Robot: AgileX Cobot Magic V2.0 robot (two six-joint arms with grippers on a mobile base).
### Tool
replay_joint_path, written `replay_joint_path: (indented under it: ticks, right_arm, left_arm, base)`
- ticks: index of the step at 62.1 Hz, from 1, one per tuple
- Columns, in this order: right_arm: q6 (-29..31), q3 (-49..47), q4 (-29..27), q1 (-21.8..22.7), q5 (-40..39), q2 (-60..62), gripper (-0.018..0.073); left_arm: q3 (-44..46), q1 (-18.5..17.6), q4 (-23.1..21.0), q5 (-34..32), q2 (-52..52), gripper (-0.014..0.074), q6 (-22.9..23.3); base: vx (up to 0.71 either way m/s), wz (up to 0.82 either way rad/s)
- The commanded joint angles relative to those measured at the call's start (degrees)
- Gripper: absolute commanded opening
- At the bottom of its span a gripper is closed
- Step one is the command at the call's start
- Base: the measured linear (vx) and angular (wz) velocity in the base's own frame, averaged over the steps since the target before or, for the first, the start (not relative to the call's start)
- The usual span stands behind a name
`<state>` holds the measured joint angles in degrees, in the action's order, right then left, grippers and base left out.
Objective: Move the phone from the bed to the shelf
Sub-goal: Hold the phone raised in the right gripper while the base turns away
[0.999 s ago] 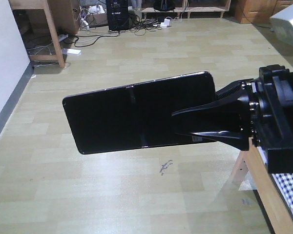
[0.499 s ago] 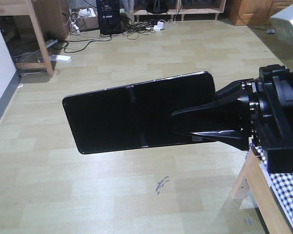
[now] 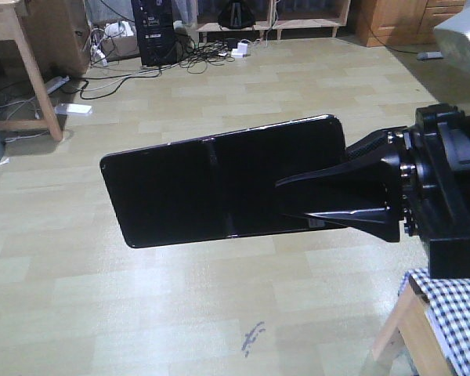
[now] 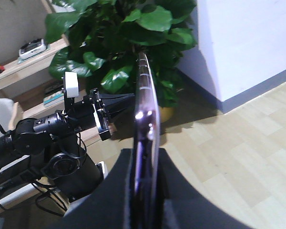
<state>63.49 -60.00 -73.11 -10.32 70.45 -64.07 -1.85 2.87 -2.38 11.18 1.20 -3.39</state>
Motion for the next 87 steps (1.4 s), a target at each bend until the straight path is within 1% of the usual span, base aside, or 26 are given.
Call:
replay_joint_path:
  ticks: [1,48,87]
  right_arm:
    - [0.23,-1.59,-5.52,-0.08,3.27,1.13,-0.0002]
    - [0.22,-1.59,-5.45,-0.08,3.23,1.13,-0.0002]
    - [0.29,-1.59,-5.45,-0.08,3.22,1.13,-0.0002]
  left_arm:
    - [-0.41,-0.44,-0.54,-4.16,0.32,0.0001,0.00]
    - [-0.41,-0.44,-0.54,-4.16,0.32,0.0001,0.00]
    - [-0.41,-0.44,-0.54,-4.16,0.32,0.0001,0.00]
  base:
    - [0.38,-0.02]
    - [0.40,-0.01]
    - [0.40,-0.14]
